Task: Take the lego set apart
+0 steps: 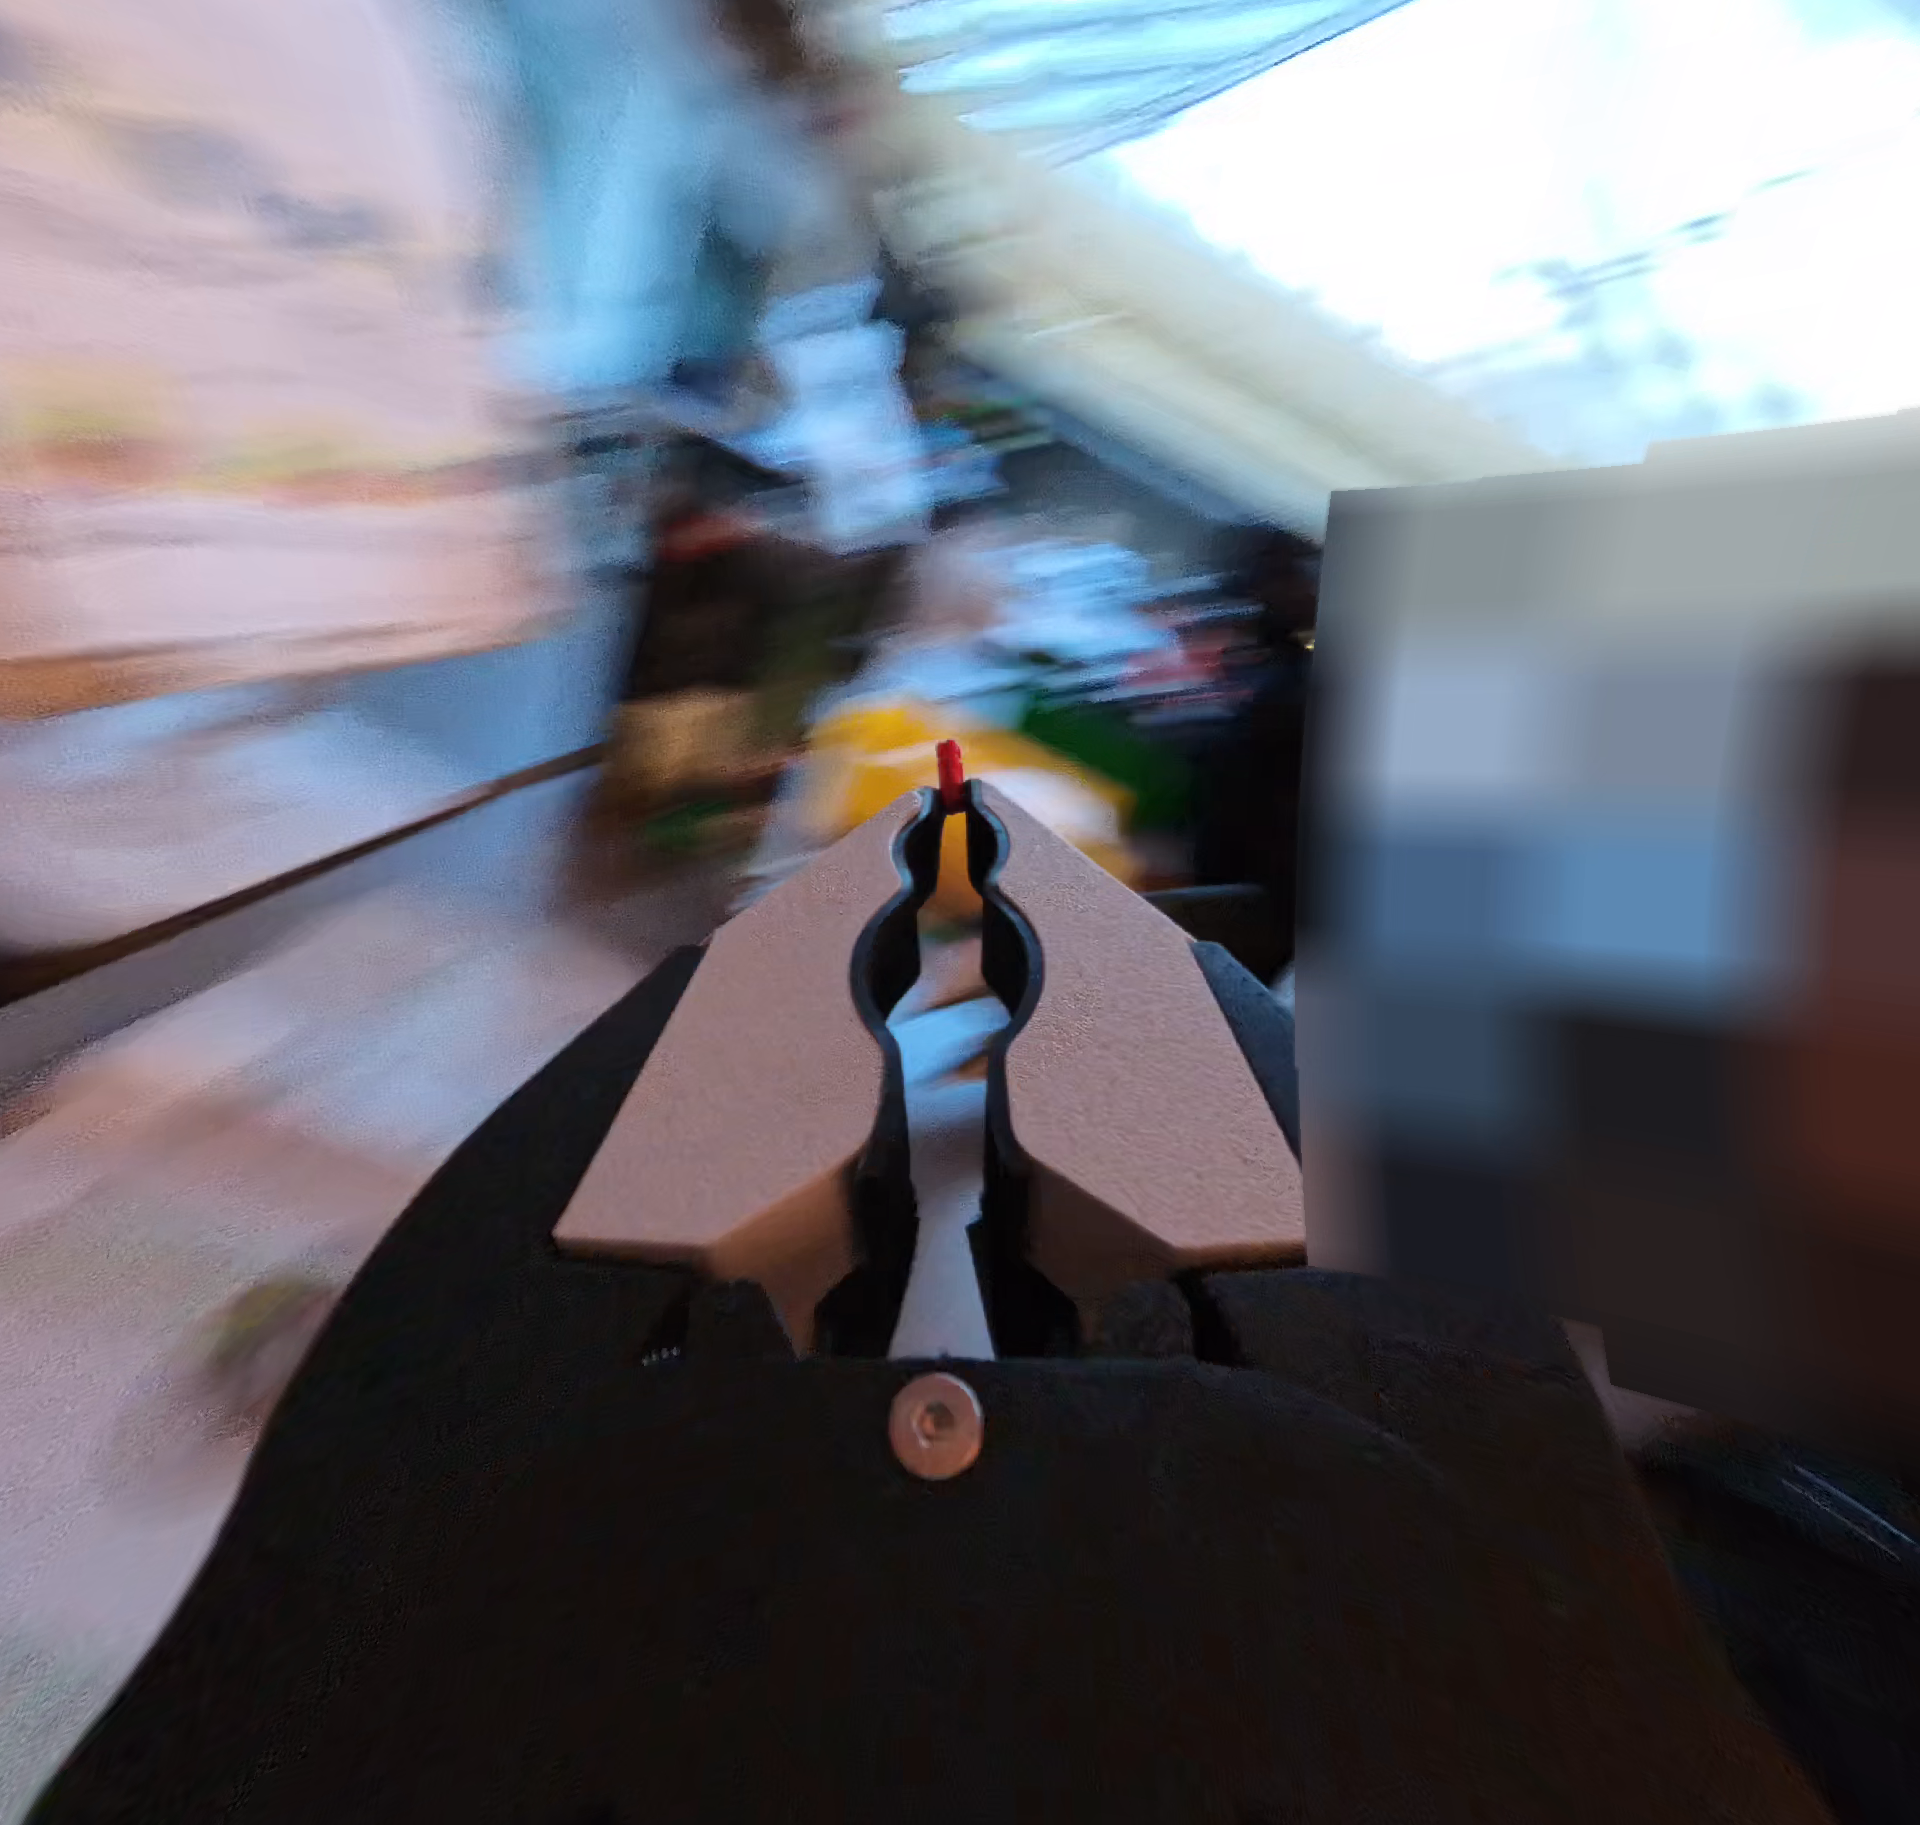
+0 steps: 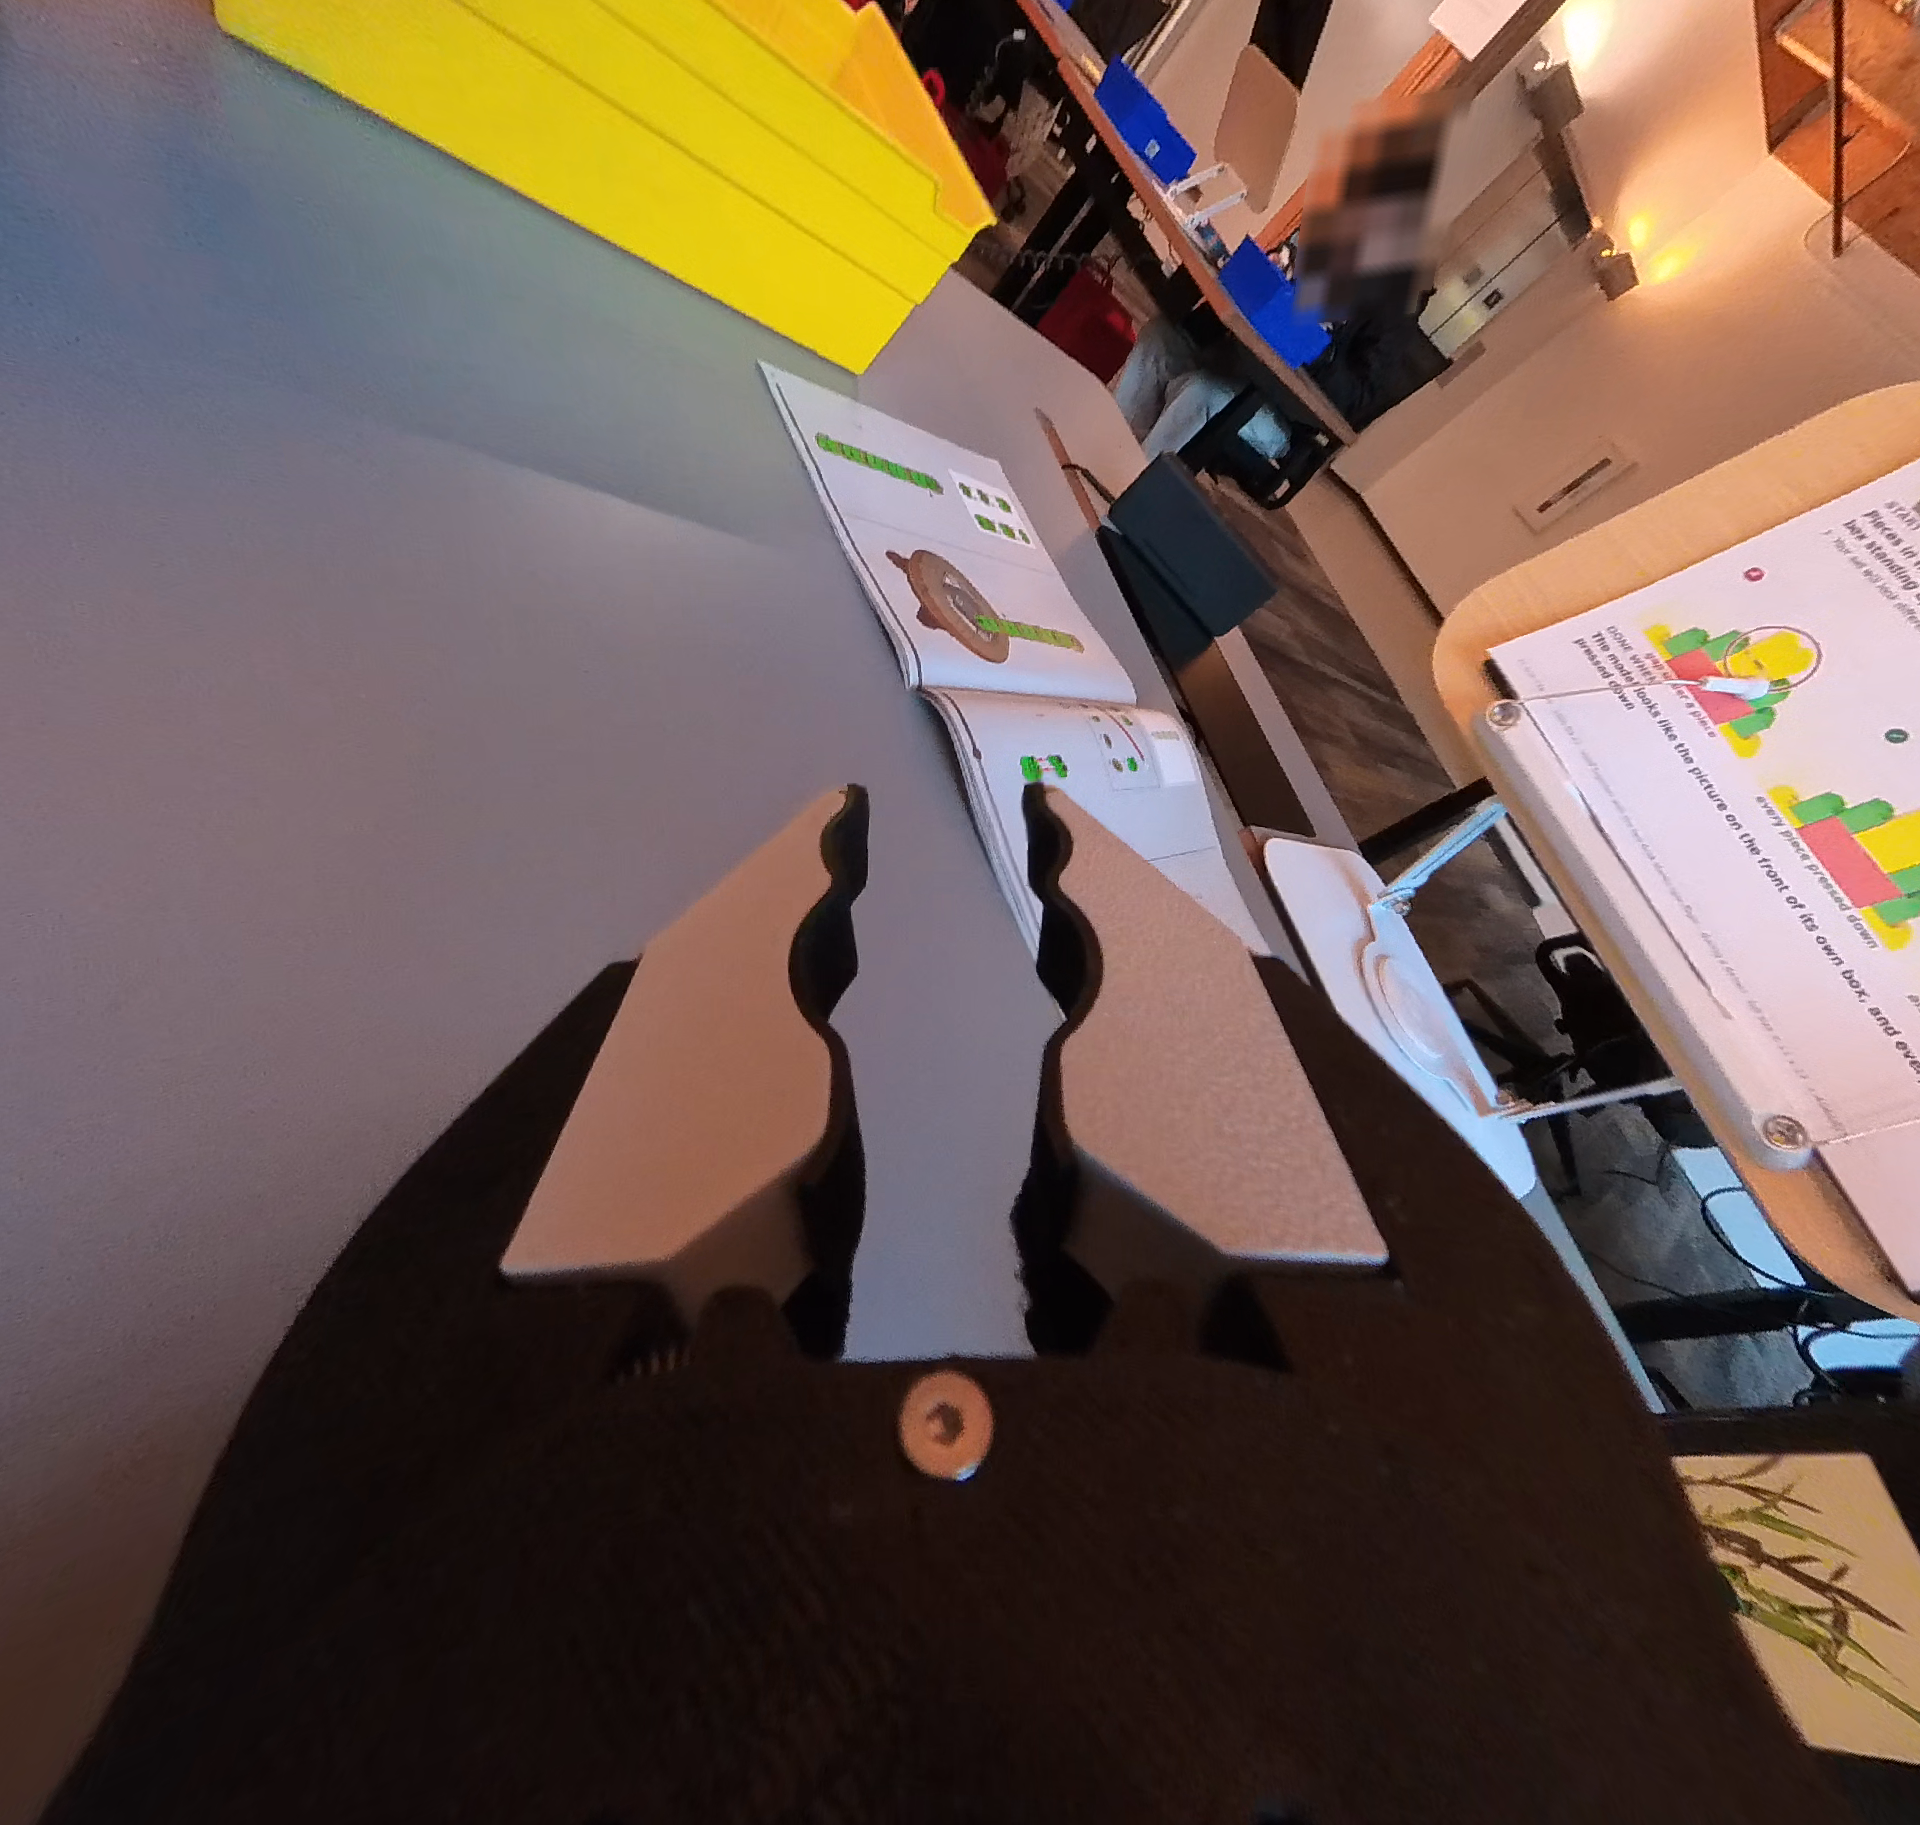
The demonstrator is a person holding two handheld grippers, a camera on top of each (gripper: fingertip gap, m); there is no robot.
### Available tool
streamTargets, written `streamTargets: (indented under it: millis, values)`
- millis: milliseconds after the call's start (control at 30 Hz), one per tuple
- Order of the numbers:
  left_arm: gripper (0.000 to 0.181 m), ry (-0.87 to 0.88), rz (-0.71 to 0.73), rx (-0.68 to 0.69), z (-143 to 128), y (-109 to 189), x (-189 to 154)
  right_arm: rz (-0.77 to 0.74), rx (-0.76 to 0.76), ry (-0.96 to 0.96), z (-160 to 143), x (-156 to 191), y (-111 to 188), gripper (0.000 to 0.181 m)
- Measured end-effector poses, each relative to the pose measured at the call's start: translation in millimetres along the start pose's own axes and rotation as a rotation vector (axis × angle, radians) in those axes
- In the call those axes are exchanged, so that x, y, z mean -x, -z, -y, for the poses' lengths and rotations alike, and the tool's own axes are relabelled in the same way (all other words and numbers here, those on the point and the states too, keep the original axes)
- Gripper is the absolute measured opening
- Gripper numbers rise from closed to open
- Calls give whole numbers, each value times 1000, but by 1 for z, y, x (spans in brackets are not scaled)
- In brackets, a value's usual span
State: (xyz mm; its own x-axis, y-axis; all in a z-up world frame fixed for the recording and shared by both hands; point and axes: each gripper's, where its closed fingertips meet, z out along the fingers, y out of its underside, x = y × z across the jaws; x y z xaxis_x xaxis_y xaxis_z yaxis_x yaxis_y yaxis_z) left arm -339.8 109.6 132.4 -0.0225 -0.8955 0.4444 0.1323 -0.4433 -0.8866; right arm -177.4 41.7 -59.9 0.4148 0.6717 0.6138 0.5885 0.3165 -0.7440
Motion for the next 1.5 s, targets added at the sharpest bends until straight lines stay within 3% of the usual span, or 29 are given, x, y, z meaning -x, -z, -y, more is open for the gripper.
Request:
streamTargets:
  millis: [33, 67, 100, 200, 400, 500, 633, 733, 833, 967, 1067, 1200, 1300, 1400, 1500]
  values:
    - [2, -57, 378, 66, -4, 24, 45, 8, 11, 3, -2, 2, -1, 29]
    - [2, -110, 729, 126, -5, 65, 80, 22, 25, 3, -5, 5, -3, 29]
    - [2, -149, 959, 158, -3, 101, 94, 34, 41, 4, -7, 8, -5, 29]
    - [2, -58, 1166, 152, -4, 159, 94, 51, 77, 28, -14, 13, -8, 29]
    - [2, 263, 1434, 375, -70, 251, 116, 51, 110, 44, -21, 14, -10, 29]
    - [3, 406, 1395, 442, -99, 259, 124, 46, 118, 49, -22, 13, -10, 29]
    - [23, 533, 1370, 507, -122, 261, 129, 45, 125, 52, -24, 13, -9, 29]
    - [27, 509, 1370, 498, -116, 256, 130, 39, 129, 63, -24, 12, -9, 29]
    - [18, 381, 1388, 426, -87, 244, 129, -40, 106, 102, -16, -3, -3, 27]
    - [16, 14, 1274, 128, -3, 188, 111, -333, 13, 58, 2, -60, 26, 27]
    - [35, -185, 1075, -25, 32, 128, 81, -539, -14, -34, 1, -102, 56, 26]
    - [44, -299, 842, -46, 29, 52, 60, -661, 39, -155, -22, -134, 83, 26]
    - [47, -267, 704, 38, 8, 9, 56, -627, 117, -256, -50, -142, 90, 28]
    - [44, -259, 659, 115, -9, -11, 58, -560, 178, -349, -78, -143, 93, 38]
    - [42, -283, 675, 166, -16, -14, 62, -437, 195, -486, -99, -134, 90, 60]
